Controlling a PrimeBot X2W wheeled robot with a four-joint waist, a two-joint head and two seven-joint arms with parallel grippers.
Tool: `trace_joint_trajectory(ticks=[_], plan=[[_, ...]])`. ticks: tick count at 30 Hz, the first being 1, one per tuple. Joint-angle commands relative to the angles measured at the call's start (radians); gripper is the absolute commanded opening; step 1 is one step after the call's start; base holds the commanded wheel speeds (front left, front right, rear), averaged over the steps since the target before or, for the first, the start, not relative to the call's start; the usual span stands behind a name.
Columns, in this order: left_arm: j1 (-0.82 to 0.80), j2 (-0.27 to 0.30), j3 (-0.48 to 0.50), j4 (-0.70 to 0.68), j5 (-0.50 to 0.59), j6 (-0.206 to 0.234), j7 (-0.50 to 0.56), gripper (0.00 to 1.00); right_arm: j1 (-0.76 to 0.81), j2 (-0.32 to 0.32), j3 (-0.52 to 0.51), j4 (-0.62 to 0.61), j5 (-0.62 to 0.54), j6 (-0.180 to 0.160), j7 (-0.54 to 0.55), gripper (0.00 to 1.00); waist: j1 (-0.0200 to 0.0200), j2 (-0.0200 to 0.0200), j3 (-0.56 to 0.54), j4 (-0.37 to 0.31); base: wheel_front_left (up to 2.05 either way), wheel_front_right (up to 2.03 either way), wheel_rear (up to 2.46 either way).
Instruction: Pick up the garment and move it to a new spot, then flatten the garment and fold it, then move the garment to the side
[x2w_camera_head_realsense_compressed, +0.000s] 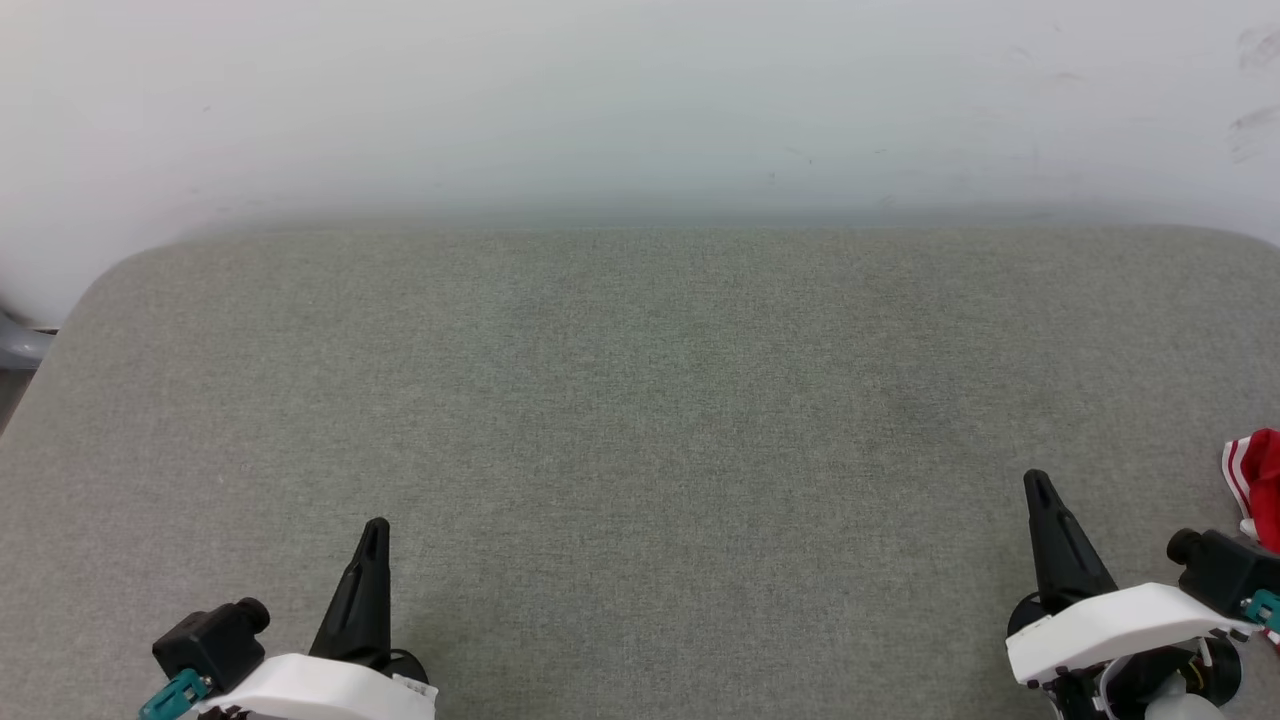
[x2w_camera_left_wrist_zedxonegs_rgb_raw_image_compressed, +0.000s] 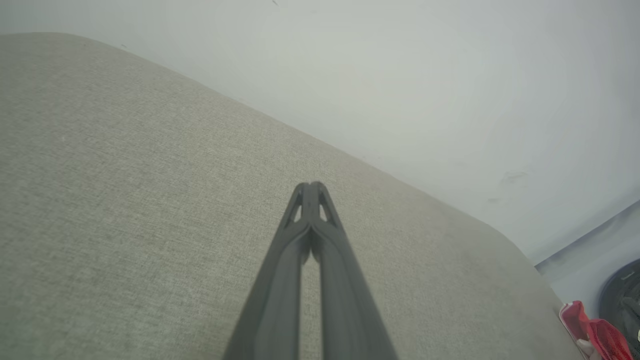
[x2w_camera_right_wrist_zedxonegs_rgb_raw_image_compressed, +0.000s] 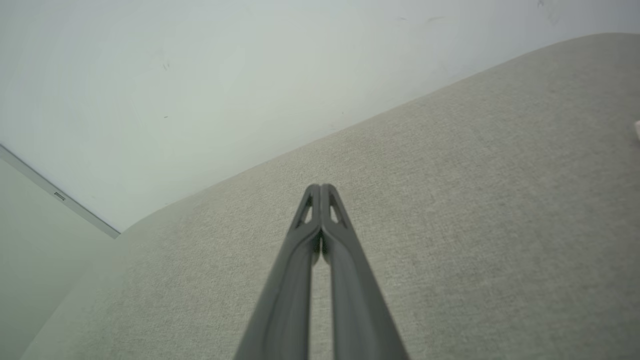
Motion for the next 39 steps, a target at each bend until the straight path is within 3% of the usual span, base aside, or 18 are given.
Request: trace_joint_trajectory(ticks=[1, 16, 39], plan=[[-0.029, 0.006, 0.008, -0.006, -0.046, 0.000, 0.009, 0.00, -0.018, 0.001, -0.004, -0.015, 0.048, 0.000, 0.010, 0.00, 0.0000, 0.0000, 0.000, 0.000, 0.00, 0.00, 0.00], [-0.057, 0.006, 0.024, 0.019, -0.277, -0.001, 0.066, 0.00, -0.024, 0.002, -0.018, -0.013, 0.286, 0.000, 0.058, 0.00, 0.0000, 0.0000, -0.004, -0.003, 0.00, 0.00, 0.00], [-0.088, 0.001, 0.049, 0.047, -0.542, -0.001, 0.137, 0.00, -0.031, 0.003, -0.035, -0.008, 0.563, 0.000, 0.115, 0.00, 0.0000, 0.0000, -0.009, -0.006, 0.00, 0.00, 0.00]])
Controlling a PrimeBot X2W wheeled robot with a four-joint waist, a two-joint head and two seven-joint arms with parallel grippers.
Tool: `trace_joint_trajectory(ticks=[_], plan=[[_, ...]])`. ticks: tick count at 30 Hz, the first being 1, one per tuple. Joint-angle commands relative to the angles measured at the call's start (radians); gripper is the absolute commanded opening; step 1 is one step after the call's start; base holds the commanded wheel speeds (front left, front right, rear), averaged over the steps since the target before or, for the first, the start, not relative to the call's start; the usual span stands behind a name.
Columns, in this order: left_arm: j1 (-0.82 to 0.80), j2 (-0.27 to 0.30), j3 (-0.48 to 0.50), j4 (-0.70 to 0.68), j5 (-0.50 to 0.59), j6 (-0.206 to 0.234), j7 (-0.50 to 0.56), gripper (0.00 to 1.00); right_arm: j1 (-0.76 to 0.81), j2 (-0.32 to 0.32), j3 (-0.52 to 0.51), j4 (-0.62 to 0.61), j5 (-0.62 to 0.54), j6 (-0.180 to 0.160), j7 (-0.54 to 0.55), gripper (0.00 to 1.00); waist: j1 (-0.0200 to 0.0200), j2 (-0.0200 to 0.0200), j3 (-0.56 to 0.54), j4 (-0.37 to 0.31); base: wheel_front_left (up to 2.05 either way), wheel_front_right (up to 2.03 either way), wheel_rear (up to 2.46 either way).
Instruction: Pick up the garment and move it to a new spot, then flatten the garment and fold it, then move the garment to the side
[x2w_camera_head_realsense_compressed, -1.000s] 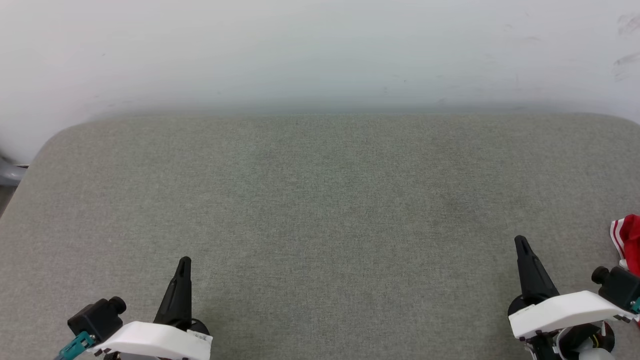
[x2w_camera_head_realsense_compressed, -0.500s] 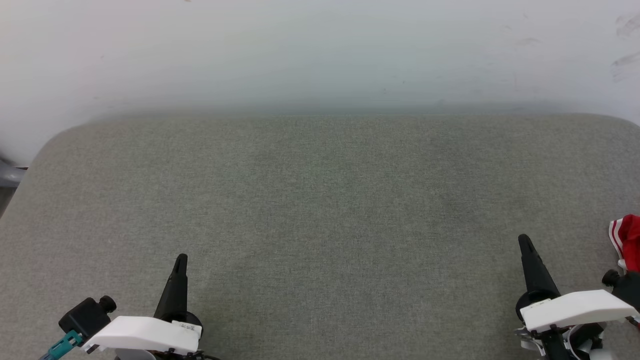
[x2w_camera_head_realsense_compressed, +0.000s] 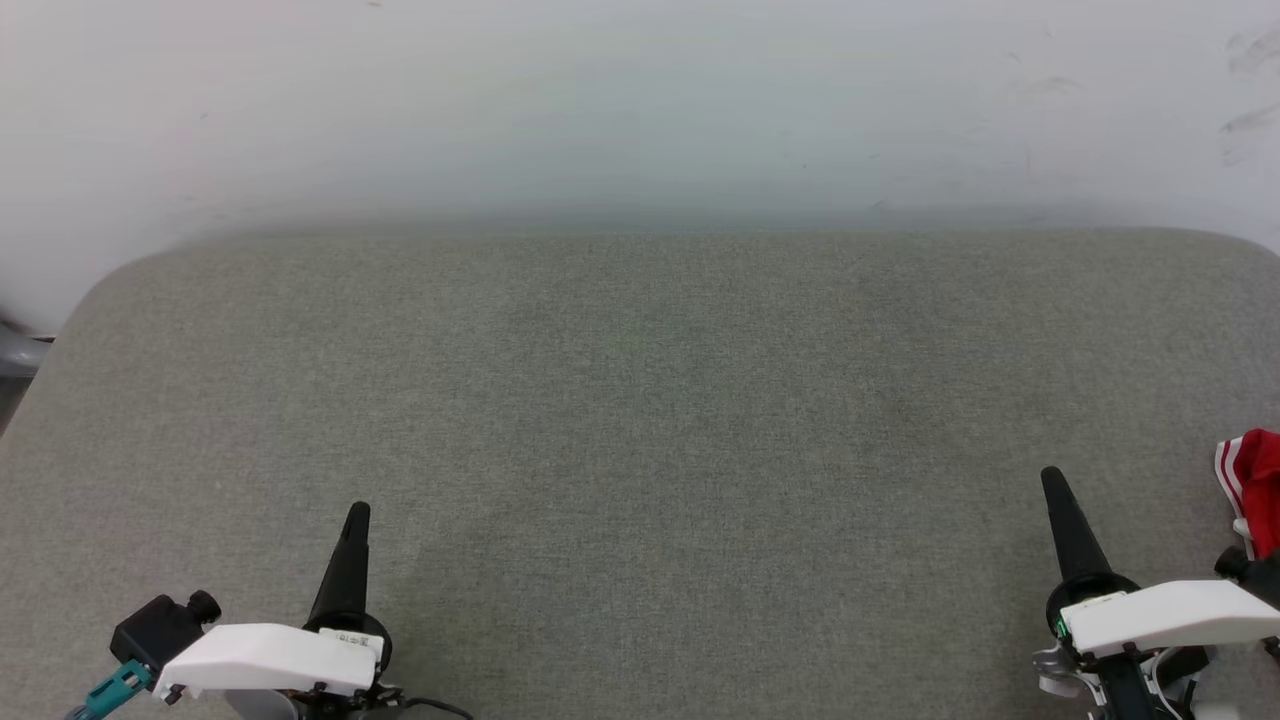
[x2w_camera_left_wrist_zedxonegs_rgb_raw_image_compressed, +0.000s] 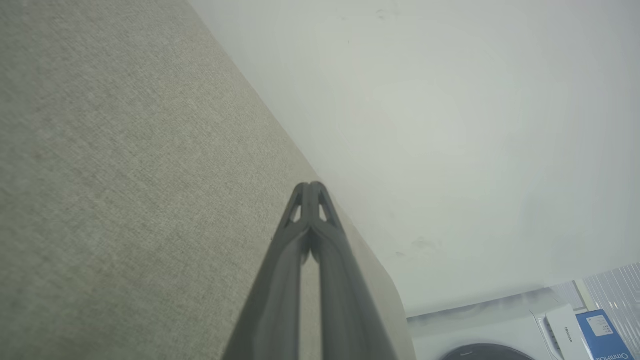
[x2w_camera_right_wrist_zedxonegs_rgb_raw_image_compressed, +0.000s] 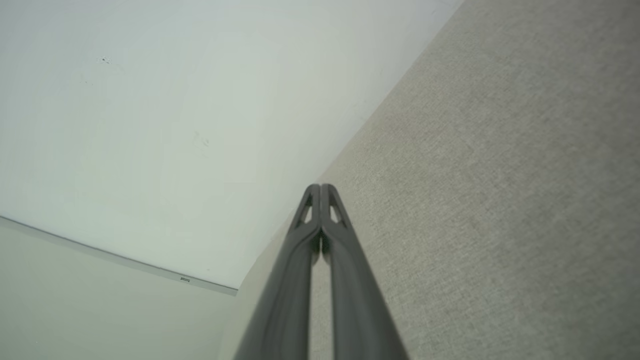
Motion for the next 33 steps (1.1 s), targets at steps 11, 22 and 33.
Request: trace_joint_trajectory(ticks=[11, 22, 33], plan=[[-0.037, -0.002, 0.015, 0.006, -0.121, -0.002, 0.034, 0.00, -0.025, 0.002, -0.009, -0.006, 0.130, 0.000, 0.026, 0.00, 0.0000, 0.0000, -0.002, -0.002, 0.00, 0.00, 0.00], [-0.050, -0.005, 0.026, 0.017, -0.217, -0.002, 0.062, 0.00, -0.027, 0.003, -0.016, -0.004, 0.231, 0.000, 0.047, 0.00, -0.0001, 0.0000, -0.005, -0.003, 0.00, 0.00, 0.00], [-0.060, -0.009, 0.036, 0.028, -0.303, -0.002, 0.088, 0.00, -0.030, 0.003, -0.021, -0.002, 0.325, 0.000, 0.067, 0.00, -0.0001, 0.0000, -0.007, -0.005, 0.00, 0.00, 0.00]])
